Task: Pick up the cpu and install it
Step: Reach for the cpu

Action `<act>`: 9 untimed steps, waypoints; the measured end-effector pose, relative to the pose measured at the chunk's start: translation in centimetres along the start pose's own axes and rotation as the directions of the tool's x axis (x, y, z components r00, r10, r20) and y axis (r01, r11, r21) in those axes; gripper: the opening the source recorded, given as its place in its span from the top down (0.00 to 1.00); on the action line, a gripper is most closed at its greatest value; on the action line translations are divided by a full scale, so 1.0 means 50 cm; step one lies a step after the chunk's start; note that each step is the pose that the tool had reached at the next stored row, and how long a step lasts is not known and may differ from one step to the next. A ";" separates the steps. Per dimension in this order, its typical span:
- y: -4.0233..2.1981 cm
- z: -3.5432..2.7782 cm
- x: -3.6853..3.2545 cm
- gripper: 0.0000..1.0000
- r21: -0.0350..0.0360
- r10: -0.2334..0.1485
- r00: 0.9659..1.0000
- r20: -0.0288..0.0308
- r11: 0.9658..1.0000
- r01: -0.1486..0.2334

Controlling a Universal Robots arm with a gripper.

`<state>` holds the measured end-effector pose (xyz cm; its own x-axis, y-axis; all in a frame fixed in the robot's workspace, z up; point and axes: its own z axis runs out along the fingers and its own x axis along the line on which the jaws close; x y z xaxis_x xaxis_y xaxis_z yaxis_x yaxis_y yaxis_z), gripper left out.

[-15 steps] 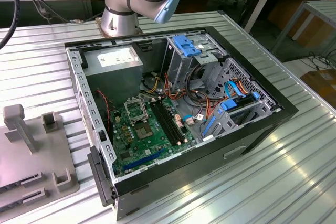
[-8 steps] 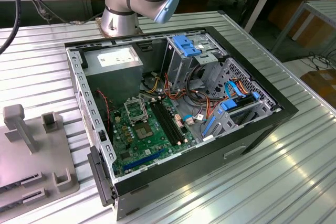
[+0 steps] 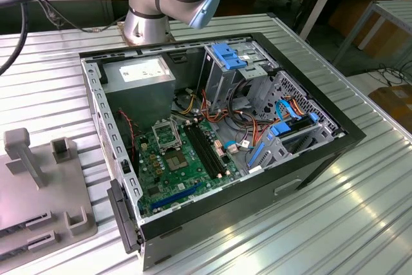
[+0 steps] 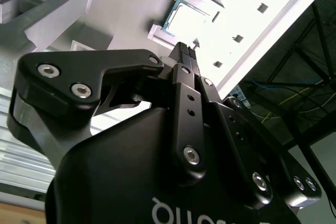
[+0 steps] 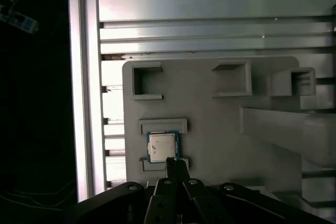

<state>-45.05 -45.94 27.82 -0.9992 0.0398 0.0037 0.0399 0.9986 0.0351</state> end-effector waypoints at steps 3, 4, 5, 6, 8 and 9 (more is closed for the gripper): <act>0.000 0.006 0.000 0.89 0.000 0.000 1.000 0.000 1.000 0.000; 0.000 0.007 0.000 0.89 0.000 0.000 1.000 0.000 1.000 0.000; 0.000 0.009 0.000 0.89 0.000 0.000 1.000 0.000 1.000 0.000; -0.001 0.011 0.000 0.89 0.000 0.000 1.000 0.000 1.000 0.000; -0.001 0.014 0.000 0.89 0.000 0.000 1.000 0.000 1.000 0.000; -0.001 0.017 0.000 0.89 0.001 0.000 1.000 0.000 1.000 0.000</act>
<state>-45.06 -45.95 26.97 -0.9992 0.0398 0.0036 0.0399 0.9986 0.0345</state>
